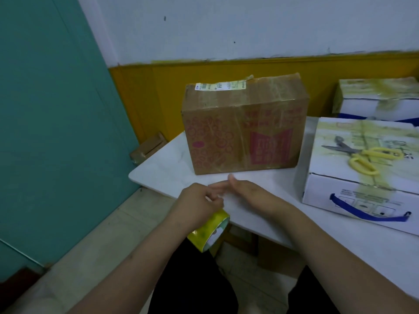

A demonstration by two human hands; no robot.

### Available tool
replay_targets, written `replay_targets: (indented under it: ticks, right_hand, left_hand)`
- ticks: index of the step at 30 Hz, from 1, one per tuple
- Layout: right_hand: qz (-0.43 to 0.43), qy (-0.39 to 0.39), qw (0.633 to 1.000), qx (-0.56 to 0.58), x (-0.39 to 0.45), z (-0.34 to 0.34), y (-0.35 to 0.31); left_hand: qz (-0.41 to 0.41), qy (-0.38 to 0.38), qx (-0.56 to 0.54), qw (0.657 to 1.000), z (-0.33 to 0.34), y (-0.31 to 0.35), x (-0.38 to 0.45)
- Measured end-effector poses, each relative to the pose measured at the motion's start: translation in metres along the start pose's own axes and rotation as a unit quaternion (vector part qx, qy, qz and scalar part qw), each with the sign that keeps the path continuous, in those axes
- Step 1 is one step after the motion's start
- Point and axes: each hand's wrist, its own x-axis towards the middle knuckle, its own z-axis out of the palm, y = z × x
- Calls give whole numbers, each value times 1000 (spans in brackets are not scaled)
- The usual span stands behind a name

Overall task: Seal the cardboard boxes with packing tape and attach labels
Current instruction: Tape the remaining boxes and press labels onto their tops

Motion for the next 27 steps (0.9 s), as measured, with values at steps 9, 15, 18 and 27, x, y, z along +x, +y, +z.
replay_targets:
  ticks: [9, 15, 18, 27]
  right_hand:
    - [-40, 154, 987, 22, -31, -52, -82]
    - [-87, 325, 941, -27, -26, -148, -172]
    - [-87, 371, 923, -49, -12, -203, -198]
    - [74, 359, 929, -56, 66, -282, -137]
  left_hand:
    - [143, 11, 32, 989, -58, 56, 17]
    - [314, 29, 33, 949, -134, 149, 55]
    - [369, 99, 53, 923, -161, 181, 104]
    - [442, 105, 80, 887, -99, 188, 257]
